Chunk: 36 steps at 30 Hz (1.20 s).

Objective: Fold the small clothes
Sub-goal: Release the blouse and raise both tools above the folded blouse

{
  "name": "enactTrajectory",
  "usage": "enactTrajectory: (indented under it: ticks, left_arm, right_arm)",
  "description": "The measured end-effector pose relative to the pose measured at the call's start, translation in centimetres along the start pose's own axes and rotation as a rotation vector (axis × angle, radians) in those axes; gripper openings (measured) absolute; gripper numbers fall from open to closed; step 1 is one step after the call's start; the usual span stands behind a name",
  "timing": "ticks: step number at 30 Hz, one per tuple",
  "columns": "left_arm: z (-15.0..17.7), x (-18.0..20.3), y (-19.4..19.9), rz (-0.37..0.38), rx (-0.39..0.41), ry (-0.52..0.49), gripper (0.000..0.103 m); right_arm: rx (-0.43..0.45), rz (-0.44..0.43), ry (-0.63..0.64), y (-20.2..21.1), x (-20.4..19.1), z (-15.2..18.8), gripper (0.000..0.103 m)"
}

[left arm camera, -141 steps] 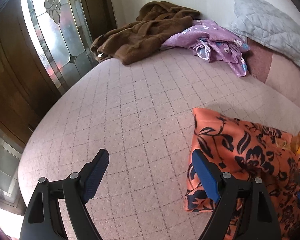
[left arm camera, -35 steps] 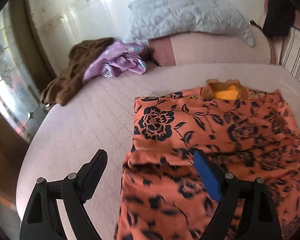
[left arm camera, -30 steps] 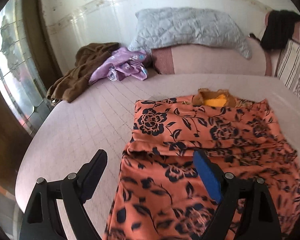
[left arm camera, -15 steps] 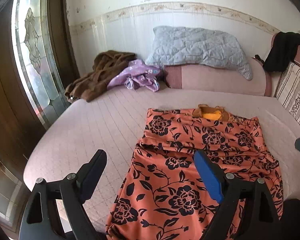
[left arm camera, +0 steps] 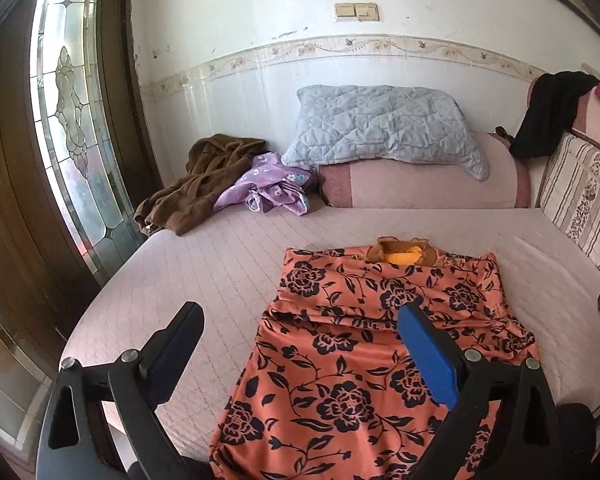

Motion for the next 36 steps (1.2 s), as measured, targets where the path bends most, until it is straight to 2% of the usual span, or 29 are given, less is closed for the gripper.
enactTrajectory:
  ticks: [6,14,18,23,28,36]
  left_arm:
    - [0.5,1.4,0.0,-0.012,-0.018,-0.014,0.098]
    - [2.2,2.4,-1.1,-0.006,-0.078,-0.030,0.098]
    - [4.6,2.1,-2.5,-0.009,-0.149,-0.049,0.098]
    - [7.4,0.9,-4.2,-0.055,-0.237,-0.055,0.098]
    - [6.7,0.1,-4.0,-0.077,-0.212,-0.030,0.098]
    - [4.8,-0.8,-3.0,-0.097,-0.151,-0.009,0.098]
  right_arm:
    - [-0.032,0.035,0.076,0.4,0.0,1.2,0.103]
    - [-0.065,0.017,0.062,-0.1,0.7,2.4,0.103]
    - [-0.096,0.013,0.057,-0.9,1.3,3.1,0.103]
    - [-0.164,-0.007,0.008,-2.2,2.6,4.6,0.103]
    - [-0.197,-0.019,-0.026,-3.0,2.7,5.2,0.103]
    - [-0.168,-0.033,0.032,-2.5,0.5,4.5,0.103]
Point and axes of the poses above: each gripper's, at about its wrist camera, not at the fingertips, and y roughly against the way its jaws point, x to its right, z to its underside, the point moved 3 cm from there along -y, roughly the way its jaws point, and after that the axes turned 1 degree about y, right-handed, at the moved point
